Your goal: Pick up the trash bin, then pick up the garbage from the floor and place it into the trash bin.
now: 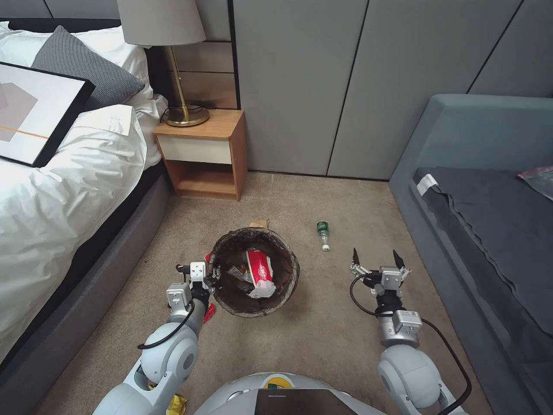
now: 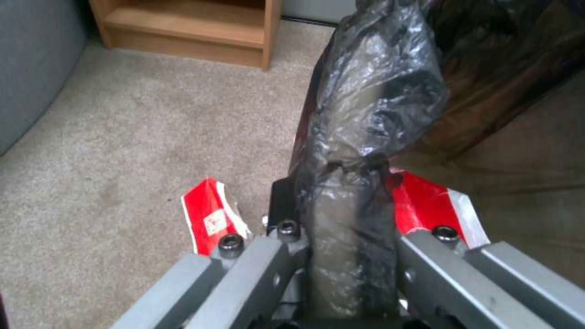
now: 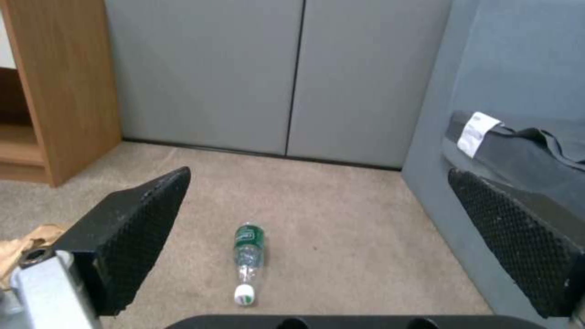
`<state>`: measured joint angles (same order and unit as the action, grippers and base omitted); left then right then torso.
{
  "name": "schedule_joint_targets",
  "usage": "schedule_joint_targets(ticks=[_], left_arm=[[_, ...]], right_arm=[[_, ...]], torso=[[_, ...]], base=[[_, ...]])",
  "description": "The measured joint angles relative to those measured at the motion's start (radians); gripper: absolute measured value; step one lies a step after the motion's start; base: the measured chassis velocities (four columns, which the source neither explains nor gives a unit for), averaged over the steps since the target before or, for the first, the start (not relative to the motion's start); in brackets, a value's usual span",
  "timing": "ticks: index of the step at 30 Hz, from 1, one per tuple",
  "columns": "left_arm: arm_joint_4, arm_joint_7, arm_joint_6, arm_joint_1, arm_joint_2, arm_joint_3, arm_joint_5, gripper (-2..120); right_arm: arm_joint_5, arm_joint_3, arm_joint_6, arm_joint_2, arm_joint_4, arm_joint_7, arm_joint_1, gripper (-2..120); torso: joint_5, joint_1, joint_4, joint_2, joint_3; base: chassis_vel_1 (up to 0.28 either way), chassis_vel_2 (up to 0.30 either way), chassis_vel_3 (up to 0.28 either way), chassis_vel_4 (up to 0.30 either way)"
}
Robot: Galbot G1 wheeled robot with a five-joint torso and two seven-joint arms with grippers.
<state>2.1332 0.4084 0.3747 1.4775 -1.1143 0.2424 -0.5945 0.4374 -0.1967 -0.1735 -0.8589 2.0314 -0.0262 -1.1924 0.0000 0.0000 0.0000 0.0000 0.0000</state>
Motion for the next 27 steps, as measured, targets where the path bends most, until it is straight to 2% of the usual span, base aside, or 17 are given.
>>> schedule_joint_targets(ticks=[15, 27], left_arm=[[-0.004, 0.000, -0.001, -0.003, 0.000, -0.001, 0.000, 3], [-0.008, 0.000, -0.001, -0.005, 0.000, -0.002, 0.000, 3]], right_arm=[[-0.002, -0.007, 0.003, -0.005, 0.009, 0.008, 0.004, 100], [-0.001, -0.004, 0.004, -0.010, 0.021, 0.018, 0.008, 100]], torso=[[0.0000, 0.000, 0.0000, 0.000, 0.000], [0.0000, 0.000, 0.0000, 0.000, 0.000]], base=[[-0.015, 0.016, 0.017, -0.017], [-0.181, 0.179, 0.177, -0.168]])
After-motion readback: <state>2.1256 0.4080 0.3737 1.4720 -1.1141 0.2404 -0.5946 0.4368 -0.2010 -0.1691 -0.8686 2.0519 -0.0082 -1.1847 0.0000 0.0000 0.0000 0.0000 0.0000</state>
